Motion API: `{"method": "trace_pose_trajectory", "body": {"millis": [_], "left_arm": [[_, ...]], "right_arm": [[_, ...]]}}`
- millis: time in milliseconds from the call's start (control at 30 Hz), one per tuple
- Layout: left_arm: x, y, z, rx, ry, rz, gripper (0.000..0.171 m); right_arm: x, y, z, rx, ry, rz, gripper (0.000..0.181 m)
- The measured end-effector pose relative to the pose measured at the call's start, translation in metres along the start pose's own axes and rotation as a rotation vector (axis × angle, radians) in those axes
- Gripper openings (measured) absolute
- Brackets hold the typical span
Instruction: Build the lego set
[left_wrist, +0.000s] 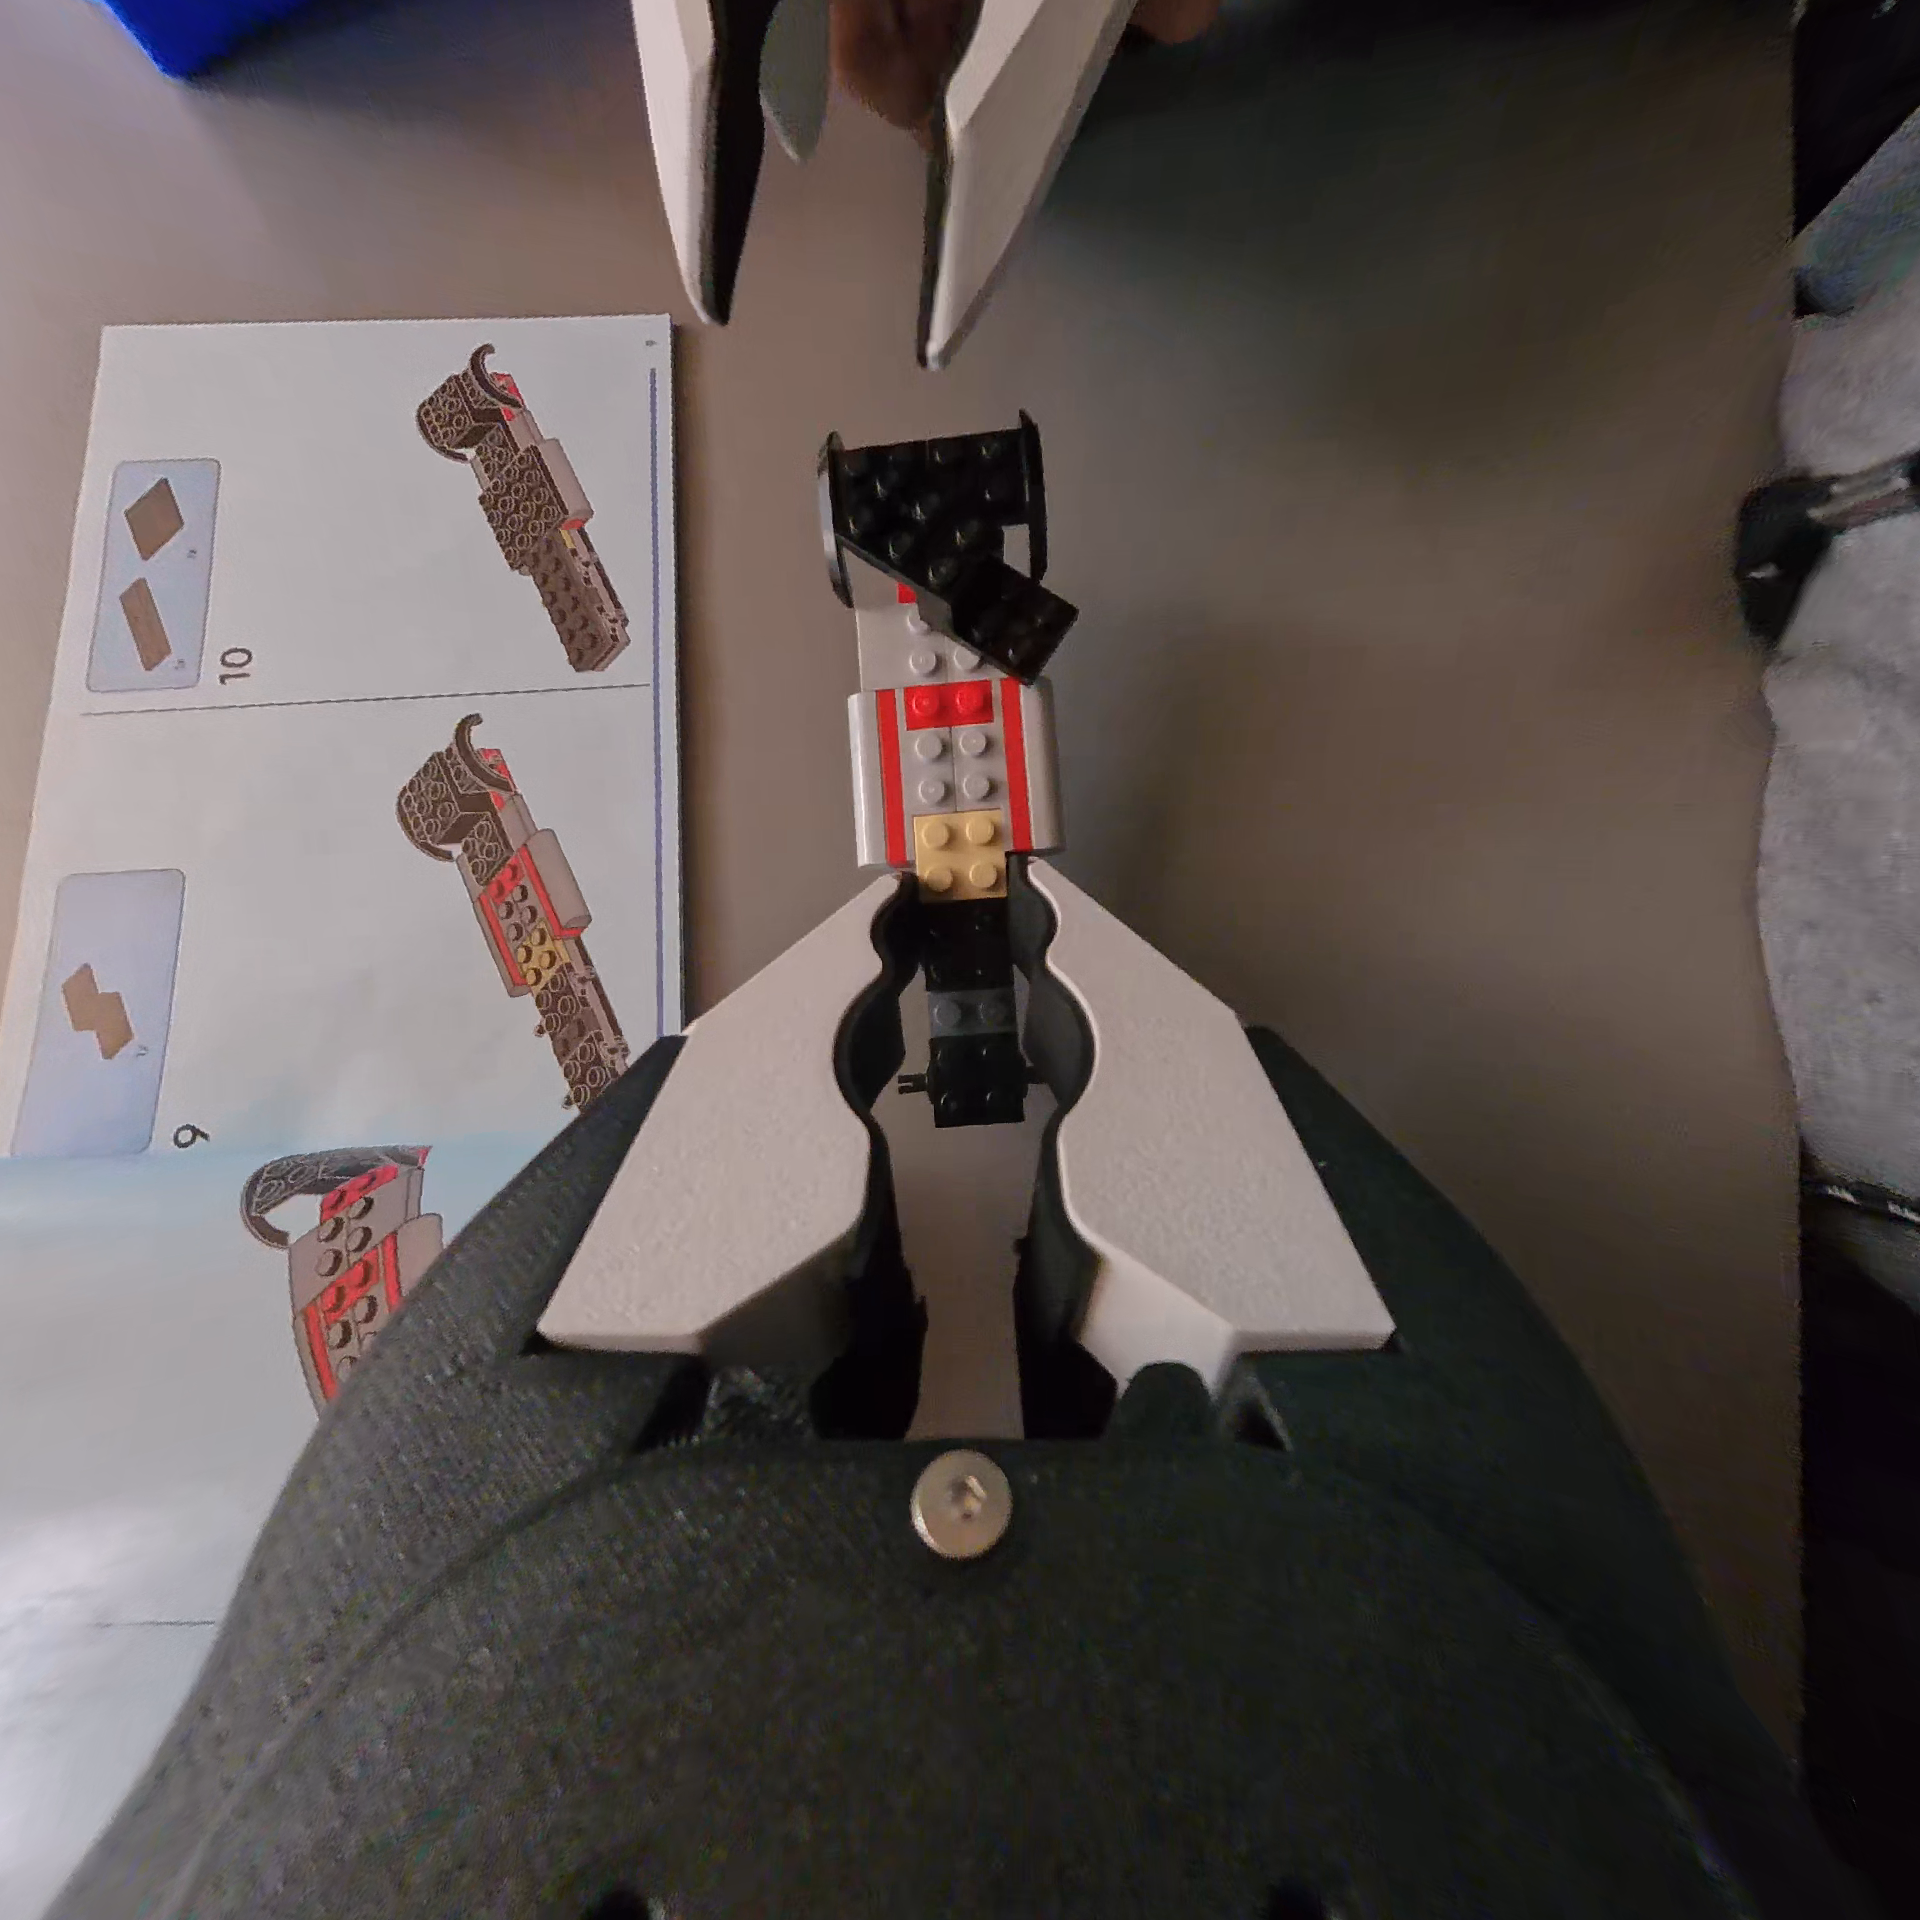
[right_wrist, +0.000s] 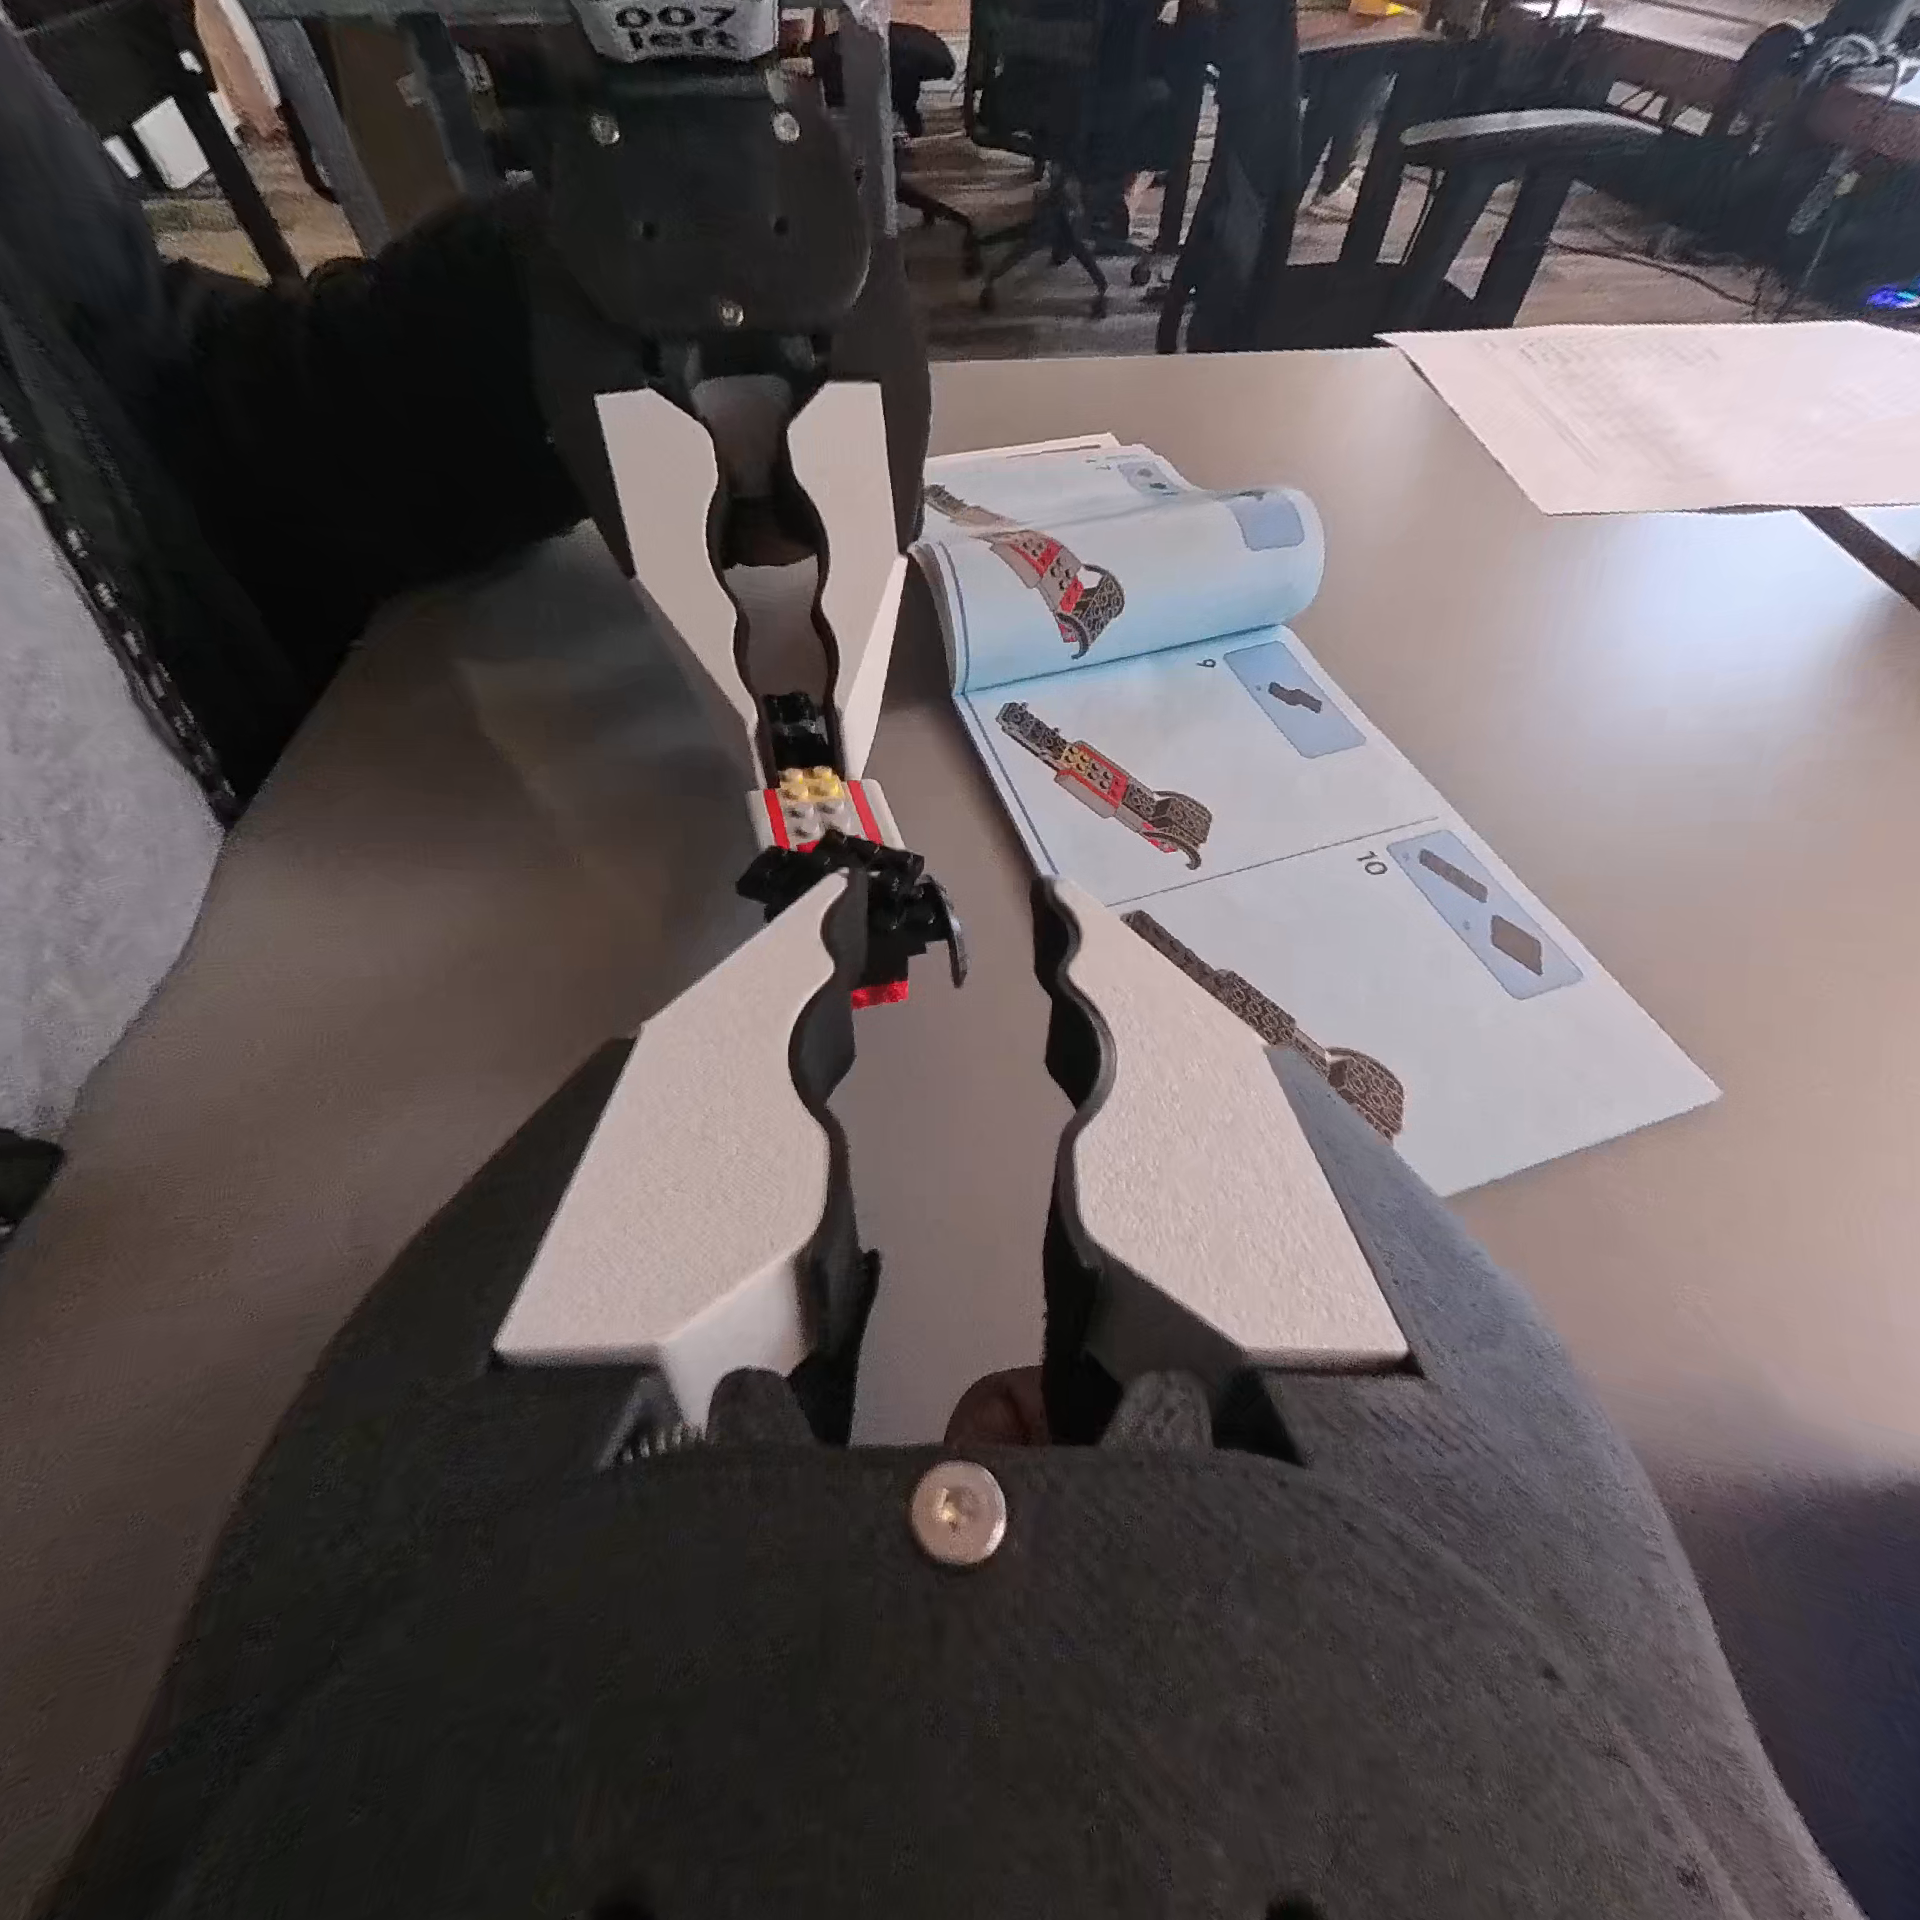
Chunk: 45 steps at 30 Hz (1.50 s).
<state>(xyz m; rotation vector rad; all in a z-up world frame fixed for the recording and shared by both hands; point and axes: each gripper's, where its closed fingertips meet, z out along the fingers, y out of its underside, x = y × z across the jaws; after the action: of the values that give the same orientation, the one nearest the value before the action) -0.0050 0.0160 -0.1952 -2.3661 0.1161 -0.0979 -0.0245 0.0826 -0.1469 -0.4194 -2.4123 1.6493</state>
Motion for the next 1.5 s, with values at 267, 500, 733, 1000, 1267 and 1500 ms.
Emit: {"method": "trace_pose_trajectory", "body": {"millis": [267,500,733,1000,1267,1500], "left_arm": [[0.0,0.002,0.002,0.003,0.019,-0.01,0.016],[0.002,-0.001,0.003,0.011,0.024,-0.007,0.015],[0.002,-0.002,0.001,0.022,0.018,-0.011,0.016],[0.001,-0.002,-0.001,0.028,0.013,-0.021,0.016],[-0.001,-0.001,0.0,0.015,0.005,-0.022,0.016],[0.0,0.0,0.0,0.006,0.003,-0.01,0.016]], "right_arm": [[-0.003,-0.001,0.005,-0.005,-0.042,0.008,0.035],[-0.005,0.001,0.006,-0.02,-0.048,-0.004,0.035],[-0.005,0.002,0.007,-0.028,-0.044,-0.009,0.035],[-0.009,0.005,0.009,-0.053,-0.065,-0.018,0.035],[-0.019,-0.004,0.016,-0.021,-0.154,-0.025,0.034],[-0.023,-0.002,0.023,-0.055,-0.217,-0.033,0.034]]}}
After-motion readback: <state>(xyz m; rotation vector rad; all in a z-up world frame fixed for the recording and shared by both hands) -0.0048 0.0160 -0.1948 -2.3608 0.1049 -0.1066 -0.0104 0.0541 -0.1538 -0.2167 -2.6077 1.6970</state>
